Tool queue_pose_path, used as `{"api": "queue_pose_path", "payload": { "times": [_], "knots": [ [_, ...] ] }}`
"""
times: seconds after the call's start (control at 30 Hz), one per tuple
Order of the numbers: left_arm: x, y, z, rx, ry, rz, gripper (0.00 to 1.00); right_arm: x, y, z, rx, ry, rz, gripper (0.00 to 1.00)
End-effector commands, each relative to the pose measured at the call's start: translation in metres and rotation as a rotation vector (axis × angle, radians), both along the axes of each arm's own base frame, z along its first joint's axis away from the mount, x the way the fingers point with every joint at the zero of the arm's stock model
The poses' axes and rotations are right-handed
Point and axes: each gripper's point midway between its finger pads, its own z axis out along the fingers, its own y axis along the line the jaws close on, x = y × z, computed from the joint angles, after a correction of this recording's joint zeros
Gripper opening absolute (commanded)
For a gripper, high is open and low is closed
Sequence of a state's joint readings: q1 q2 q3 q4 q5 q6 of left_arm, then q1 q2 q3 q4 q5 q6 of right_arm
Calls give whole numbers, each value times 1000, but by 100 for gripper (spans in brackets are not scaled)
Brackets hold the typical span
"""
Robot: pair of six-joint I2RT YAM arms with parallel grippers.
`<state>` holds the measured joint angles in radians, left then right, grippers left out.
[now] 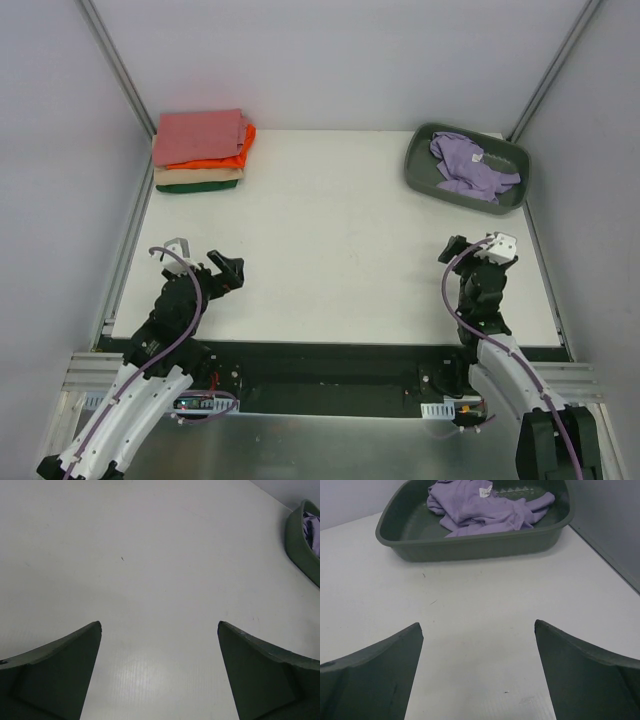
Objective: Fold and stack the t-shirts
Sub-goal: Grab crumpled tshirt from bin with the right arm
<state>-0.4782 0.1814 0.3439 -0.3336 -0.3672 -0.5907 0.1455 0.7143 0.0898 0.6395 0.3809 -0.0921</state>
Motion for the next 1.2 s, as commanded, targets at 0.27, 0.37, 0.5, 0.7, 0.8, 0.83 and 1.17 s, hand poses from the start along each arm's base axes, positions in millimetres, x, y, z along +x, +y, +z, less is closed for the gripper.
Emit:
{"api": "queue_pose_path", "payload": {
  "times": [0.27,0.37,0.5,0.7,0.8,0.83,1.17],
  "knots": [
    [0,-9,13,-52,-44,-38,99,9,-2,12,40,10,-31,96],
    [0,-11,12,-52,-34,-45,99,31,9,42,21,62,21,96],
    [1,-11,12,-59,-21,-37,99,62,3,68,-26,175,-32,96],
    [3,-13,10,-60,4,-33,99,120,-8,91,-24,395,-52,96],
    [6,-8,12,-67,10,10,99,148,-16,89,-13,499,-77,96],
    [7,-6,14,-65,10,19,99,159,-18,85,-3,525,-81,95],
    [18,-2,8,-10,60,66,99,239,-52,24,60,726,-98,96]
  ]
}}
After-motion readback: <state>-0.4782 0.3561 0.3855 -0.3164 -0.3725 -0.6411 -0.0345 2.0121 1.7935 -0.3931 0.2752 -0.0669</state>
